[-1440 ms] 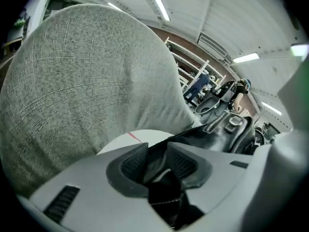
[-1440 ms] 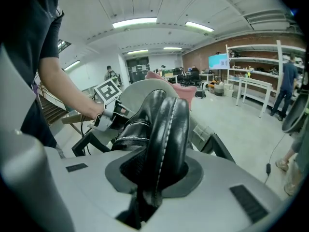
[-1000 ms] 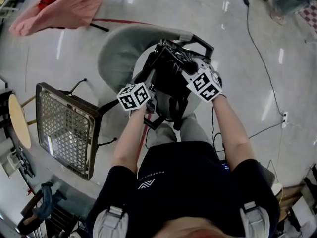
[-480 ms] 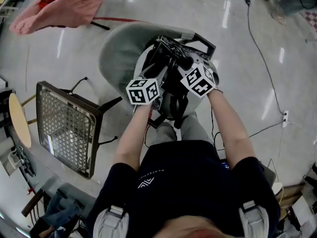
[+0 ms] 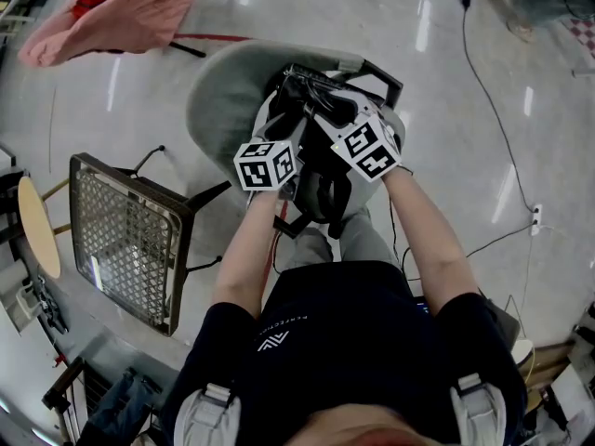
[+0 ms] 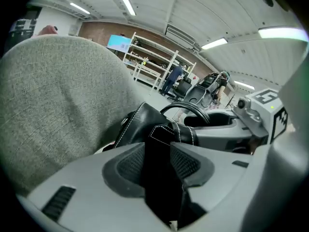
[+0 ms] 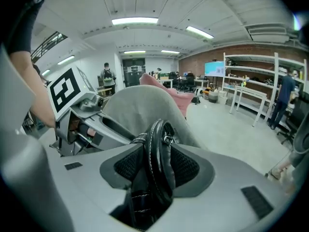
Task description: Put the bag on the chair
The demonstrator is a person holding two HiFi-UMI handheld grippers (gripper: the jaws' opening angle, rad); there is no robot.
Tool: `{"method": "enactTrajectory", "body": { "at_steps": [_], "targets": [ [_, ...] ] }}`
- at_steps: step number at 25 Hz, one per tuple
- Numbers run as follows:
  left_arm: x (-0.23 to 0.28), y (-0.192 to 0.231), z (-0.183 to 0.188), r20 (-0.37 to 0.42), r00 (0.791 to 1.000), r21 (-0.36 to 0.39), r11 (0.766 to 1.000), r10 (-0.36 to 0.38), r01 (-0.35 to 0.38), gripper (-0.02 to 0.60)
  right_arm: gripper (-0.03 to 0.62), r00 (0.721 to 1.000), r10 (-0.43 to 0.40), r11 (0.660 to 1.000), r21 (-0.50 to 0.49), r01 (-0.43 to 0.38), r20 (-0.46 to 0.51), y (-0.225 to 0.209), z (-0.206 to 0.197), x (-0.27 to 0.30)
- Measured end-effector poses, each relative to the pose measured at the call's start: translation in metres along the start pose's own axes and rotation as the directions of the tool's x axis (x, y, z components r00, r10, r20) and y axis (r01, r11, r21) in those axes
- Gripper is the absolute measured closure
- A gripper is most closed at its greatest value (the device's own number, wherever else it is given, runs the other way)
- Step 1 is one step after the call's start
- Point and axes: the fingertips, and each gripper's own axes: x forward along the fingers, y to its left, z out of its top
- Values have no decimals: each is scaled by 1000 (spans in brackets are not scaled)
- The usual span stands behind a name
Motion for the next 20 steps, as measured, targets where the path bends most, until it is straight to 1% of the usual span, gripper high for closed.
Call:
{"method": "enactTrajectory", "body": {
  "at_steps": [2, 3, 5, 7, 11, 12, 13, 14, 15, 17, 20],
  "targets": [
    [-6, 0, 3, 20, 1000, 8, 1000, 16, -17, 419, 416, 999, -40, 999, -24, 40, 15, 0, 5, -6],
    [-10, -1, 4, 33, 999, 4, 1000, 19, -20, 423, 398, 998, -61, 997, -43, 62, 24, 1, 7, -9],
    [-17, -3, 5, 54, 998, -13, 1000, 21, -21, 428, 396, 995, -88, 993, -70, 90, 38, 3, 9, -16],
    [-22, -8, 5, 68, 998, -10, 1000, 17, -16, 428, 396, 993, -107, 992, -66, 110, 45, 5, 7, -24],
    [-31, -21, 8, 80, 997, 2, 1000, -14, 13, 428, 398, 990, -129, 992, 19, 128, 60, 7, 6, -37],
    [-34, -25, 9, 79, 997, 3, 1000, -21, 21, 428, 411, 987, -145, 989, 42, 142, 63, 8, 7, -41],
    [-38, -29, 9, 77, 997, 4, 1000, -28, 28, 432, 437, 984, -165, 985, 65, 161, 67, 8, 9, -47],
    [-41, -34, 8, 71, 997, 4, 999, -35, 35, 447, 475, 980, -186, 979, 94, 179, 69, 8, 10, -54],
    [-45, -38, 7, 65, 997, 1, 999, -44, 44, 480, 496, 977, -202, 973, 129, 192, 68, 8, 10, -60],
    [-52, -46, 3, 56, 996, -10, 998, -65, 65, 514, 497, 973, -220, 959, 197, 204, 62, 12, 9, -71],
    [-64, -57, -4, 48, 994, -14, 995, -97, 97, 538, 513, 968, -242, 945, 245, 219, 67, 22, 11, -82]
  ]
}}
